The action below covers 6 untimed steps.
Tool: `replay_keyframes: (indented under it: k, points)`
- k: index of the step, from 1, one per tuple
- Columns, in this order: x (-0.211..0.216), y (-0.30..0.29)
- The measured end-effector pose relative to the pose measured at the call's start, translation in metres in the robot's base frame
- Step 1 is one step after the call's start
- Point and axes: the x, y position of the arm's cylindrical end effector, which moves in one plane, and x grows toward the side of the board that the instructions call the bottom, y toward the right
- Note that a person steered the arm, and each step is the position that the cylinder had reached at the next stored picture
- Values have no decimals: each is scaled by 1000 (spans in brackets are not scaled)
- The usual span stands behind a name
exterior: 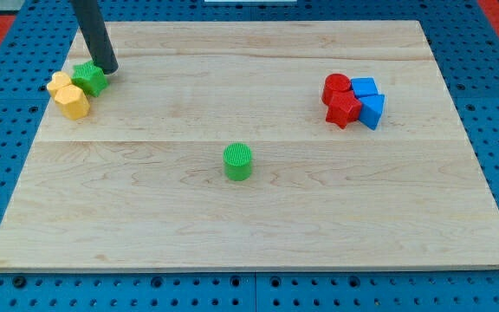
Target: Move your arm to the green circle
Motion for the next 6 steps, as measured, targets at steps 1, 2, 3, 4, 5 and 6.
replay_keyframes:
  k: [1,2,3,4,5,6]
  points:
    - [14,9]
    - [50,81]
    - [99,140]
    - [134,211]
    - [155,289]
    - [188,271]
